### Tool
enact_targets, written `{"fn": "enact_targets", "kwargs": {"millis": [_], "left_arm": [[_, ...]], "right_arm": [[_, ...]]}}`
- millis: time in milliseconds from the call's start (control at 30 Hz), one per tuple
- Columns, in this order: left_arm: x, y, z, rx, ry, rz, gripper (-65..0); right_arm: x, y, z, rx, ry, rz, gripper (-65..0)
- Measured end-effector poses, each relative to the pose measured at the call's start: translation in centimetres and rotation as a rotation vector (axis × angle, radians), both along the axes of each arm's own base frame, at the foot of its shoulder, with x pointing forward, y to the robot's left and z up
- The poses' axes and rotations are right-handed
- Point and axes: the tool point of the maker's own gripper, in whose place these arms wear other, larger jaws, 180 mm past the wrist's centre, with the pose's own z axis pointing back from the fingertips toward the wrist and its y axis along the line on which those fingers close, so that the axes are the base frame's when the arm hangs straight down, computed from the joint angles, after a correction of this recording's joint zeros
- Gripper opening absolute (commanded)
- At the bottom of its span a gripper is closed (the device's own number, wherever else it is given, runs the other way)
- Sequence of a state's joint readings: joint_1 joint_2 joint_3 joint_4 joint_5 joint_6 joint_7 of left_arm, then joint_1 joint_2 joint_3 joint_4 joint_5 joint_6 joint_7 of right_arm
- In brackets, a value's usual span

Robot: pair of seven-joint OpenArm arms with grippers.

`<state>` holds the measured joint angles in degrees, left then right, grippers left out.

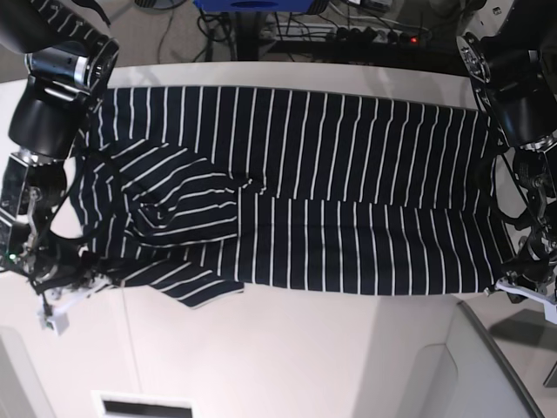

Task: Layout the t-shirt on the table in an organized manner, then fold the t-shirt properly
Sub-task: 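Fold the grasped side inward with the left gripper toward the shirt center, then grasp the shirt side with the right gripper and fold it inward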

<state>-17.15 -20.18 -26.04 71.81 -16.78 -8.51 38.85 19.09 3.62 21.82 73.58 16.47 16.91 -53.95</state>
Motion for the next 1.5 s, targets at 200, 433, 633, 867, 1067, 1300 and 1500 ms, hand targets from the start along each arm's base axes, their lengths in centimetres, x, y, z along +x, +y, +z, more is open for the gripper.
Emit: {"fn": "enact_targets", "kwargs": {"millis": [200,433,633,867,1067,1300,1500], "left_arm": [[-1.3,-0.4,-0.8,0.015,0.019,-0.010,-65.0],[-5.2,-1.6,-1.9,0.062,0.099,-0.053,-65.0],[-9.0,-2.7,-4.5,0.092,0.195,-0.134,-65.0],[-11.6,-2.2,-6.3,0.106,0.248,-0.139,-65.0],[-11.5,-1.4,-6.3,0.120,0.254,-0.134,-65.0],[-12.0,-0.7,-7.2,0.116,0.290,-0.126,-65.0],[-12.4,-0.9,-7.7,0.110,0.303,-0.131,-65.0]], "right_arm": [[0.5,1.5,0.2,-0.100,-0.001,0.126,-65.0],[-2.3,2.0,-1.8,-0.105,0.085,0.153,-65.0],[-3.8,1.9,-1.4,-0.126,0.069,0.162,-65.0],[-6.1,0.7,-3.1,-0.120,0.130,0.140,-65.0],[-7.0,-3.4,-3.0,-0.142,0.140,0.040,-65.0],[-9.3,-3.6,-4.6,-0.144,0.197,0.049,-65.0],[-10.3,-3.6,-5.4,-0.142,0.218,0.050,-65.0]]}}
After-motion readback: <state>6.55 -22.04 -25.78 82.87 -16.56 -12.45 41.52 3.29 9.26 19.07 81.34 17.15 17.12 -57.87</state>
